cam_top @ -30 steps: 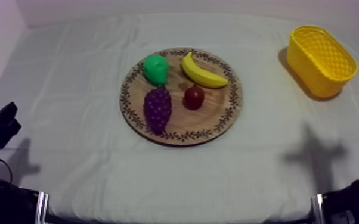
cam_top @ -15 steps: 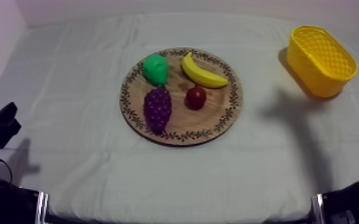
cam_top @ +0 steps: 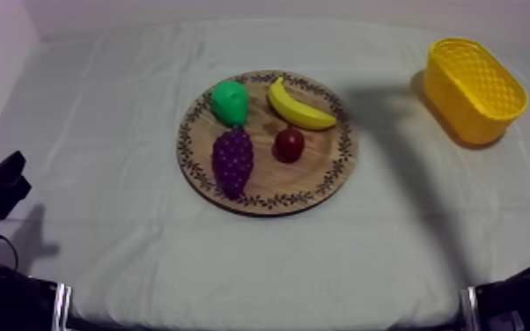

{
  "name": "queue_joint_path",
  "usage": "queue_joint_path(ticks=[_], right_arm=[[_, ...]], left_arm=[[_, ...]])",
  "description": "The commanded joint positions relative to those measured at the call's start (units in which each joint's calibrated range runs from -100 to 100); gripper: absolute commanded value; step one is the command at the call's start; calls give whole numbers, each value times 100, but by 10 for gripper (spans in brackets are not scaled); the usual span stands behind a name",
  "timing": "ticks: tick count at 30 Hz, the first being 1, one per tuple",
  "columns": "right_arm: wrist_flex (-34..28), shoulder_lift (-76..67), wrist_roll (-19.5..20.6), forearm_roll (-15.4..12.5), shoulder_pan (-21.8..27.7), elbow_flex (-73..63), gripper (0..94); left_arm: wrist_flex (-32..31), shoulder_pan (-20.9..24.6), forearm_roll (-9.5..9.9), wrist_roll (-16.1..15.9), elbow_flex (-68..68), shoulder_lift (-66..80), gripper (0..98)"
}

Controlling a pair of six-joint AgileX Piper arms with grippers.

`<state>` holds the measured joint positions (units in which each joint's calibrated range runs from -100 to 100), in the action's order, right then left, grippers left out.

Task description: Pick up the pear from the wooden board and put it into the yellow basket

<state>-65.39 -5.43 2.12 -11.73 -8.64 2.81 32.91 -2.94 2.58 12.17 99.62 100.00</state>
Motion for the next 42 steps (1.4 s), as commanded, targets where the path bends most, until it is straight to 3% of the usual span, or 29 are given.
queue_joint_path(ticks=[1,16,24,35,42], right_arm=[[15,320,55,9,-135,-40,10],[157,1465,1162,619,-1190,-369,23],[-360,2008,1671,911,-1474,-1139,24],[-1046,2748,1888,1074,-1815,-2347,29],[-1088,2964,1957,1151,-1905,-2529,42]], left_arm=[[-1,1,-2,2,5,0,1],[-1,1,-2,2,5,0,1],[-1,1,-2,2,5,0,1],[-1,1,-2,2,5,0,1],[-1,1,-2,2,5,0,1]])
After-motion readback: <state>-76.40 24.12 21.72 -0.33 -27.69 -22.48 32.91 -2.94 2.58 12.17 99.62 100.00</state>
